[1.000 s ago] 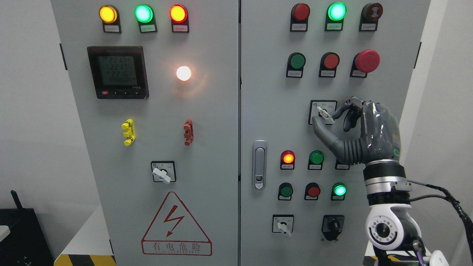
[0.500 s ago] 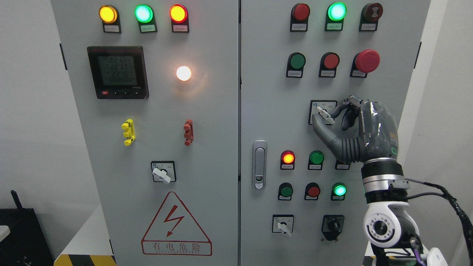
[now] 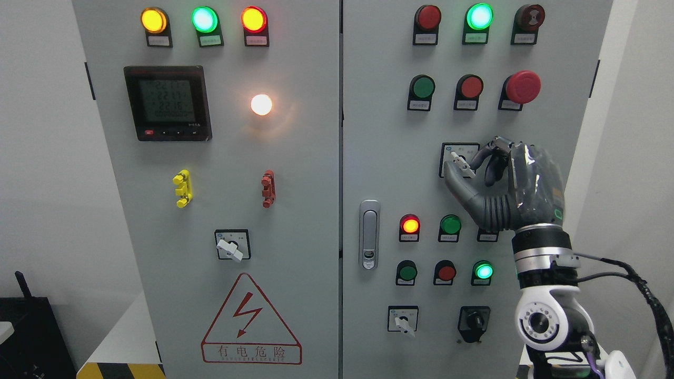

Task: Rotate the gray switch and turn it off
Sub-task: 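Pinch the switch handle firmly between right thumb and index finger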

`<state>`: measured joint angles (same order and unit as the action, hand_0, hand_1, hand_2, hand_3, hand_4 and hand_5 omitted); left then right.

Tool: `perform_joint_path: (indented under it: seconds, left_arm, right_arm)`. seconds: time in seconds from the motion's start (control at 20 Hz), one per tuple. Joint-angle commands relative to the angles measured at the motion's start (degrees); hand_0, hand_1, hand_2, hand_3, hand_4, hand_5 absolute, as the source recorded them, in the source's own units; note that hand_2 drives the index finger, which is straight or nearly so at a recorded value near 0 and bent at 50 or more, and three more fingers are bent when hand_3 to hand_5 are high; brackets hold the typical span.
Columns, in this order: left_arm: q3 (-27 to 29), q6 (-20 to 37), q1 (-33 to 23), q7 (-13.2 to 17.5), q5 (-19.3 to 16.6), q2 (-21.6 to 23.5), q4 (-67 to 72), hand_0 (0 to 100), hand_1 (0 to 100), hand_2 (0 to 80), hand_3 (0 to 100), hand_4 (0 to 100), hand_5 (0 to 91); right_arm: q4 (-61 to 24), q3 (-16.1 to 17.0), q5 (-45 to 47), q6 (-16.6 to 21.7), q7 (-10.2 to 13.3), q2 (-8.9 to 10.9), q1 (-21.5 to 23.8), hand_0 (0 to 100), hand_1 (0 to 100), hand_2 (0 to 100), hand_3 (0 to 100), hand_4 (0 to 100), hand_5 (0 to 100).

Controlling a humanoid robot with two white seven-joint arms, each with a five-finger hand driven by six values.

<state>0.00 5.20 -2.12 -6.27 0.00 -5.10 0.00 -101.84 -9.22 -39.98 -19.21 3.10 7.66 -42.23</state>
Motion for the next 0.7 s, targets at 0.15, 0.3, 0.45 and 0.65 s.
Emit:
perform_joint_path:
  seconds: [0.15,0.3,0.45,0.65]
  left_arm:
    - [1.85,-0.02,0.01,0.03,-0.44,0.0,1.32,12,39,0.0,0,0,0.0]
    - [1.85,-0.02,0.01,0.03,-0.44,0.0,1.32,12,39,0.0,0,0,0.0]
    - [1.85,-0.02,0.01,-0.06,-0.44,0.0,1.32,12,39,0.0,0,0,0.0]
    - [1.85,-0.02,0.01,0.03,-0.44,0.0,1.32,12,39,0.0,0,0,0.0]
  right_arm:
    - [0.24,-0.27,-0.01,-0.65,-0.03,-0.01,-0.22,23,47,67,96,90,100]
    - [0.24,-0.36,-0.01,-0.65,-0.03,-0.01,-0.22,24,47,67,96,90,100]
    - [0.33,-0.27,-0.01,-0.74,-0.03,-0.01,-0.22,24,47,67,96,90,100]
    - [0.33,-0.27,-0.01,-0.91,-0.03,-0.01,-0.22,23,52,67,96,90,100]
